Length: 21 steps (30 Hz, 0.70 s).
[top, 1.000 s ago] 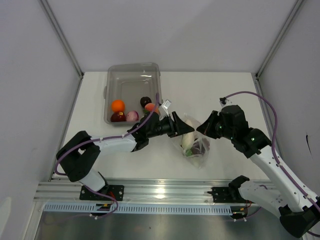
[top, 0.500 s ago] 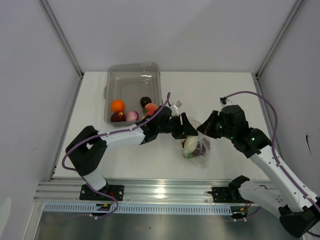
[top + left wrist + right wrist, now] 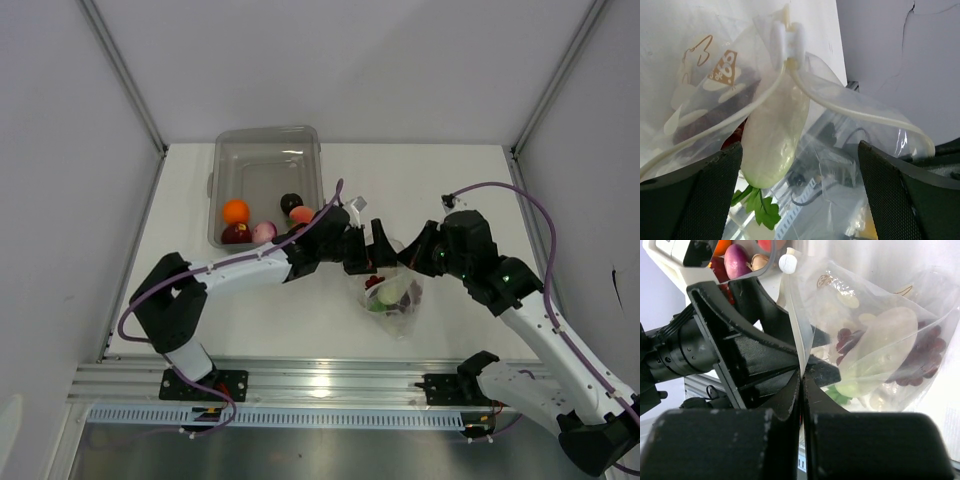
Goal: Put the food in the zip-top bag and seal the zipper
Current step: Place the fake vegetable in the zipper food storage bag.
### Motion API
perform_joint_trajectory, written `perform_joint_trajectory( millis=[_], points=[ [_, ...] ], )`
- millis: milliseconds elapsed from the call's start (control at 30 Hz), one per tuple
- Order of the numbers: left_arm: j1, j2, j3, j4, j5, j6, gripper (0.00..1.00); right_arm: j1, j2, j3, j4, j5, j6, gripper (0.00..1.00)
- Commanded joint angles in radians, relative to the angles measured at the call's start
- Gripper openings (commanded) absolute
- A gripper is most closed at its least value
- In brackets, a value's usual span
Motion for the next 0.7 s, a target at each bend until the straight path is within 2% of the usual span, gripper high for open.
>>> perform_joint_trajectory(
  millis=[0, 200, 400, 567, 667],
  points=[
    [-0.008, -0.069, -0.025, 0.008, 0.012, 0.026, 0.97, -0.002, -0.008, 0.0, 0.016, 0.026, -0.019, 0.0],
    [-0.008, -0.143, -0.066, 0.016, -0.012, 0.109, 0.96, -0.002, -0.008, -0.001, 0.01, 0.031, -0.024, 0.0],
    [-0.009, -0.227, -0.106, 0.042, -0.014, 0.253, 0.93, -0.004, -0.016, -0.023, 0.0, 0.043, -0.033, 0.0],
    [-0.009, -0.276, -0.096, 0.091, 0.043, 0.368, 0.92, -0.004, -0.015, -0.049, 0.01, 0.032, -0.038, 0.0],
    [-0.006, -0.304, -0.07, 0.077, 0.031, 0.428, 0.89, -0.004, -0.016, -0.053, 0.011, 0.026, -0.042, 0.0]
  ],
)
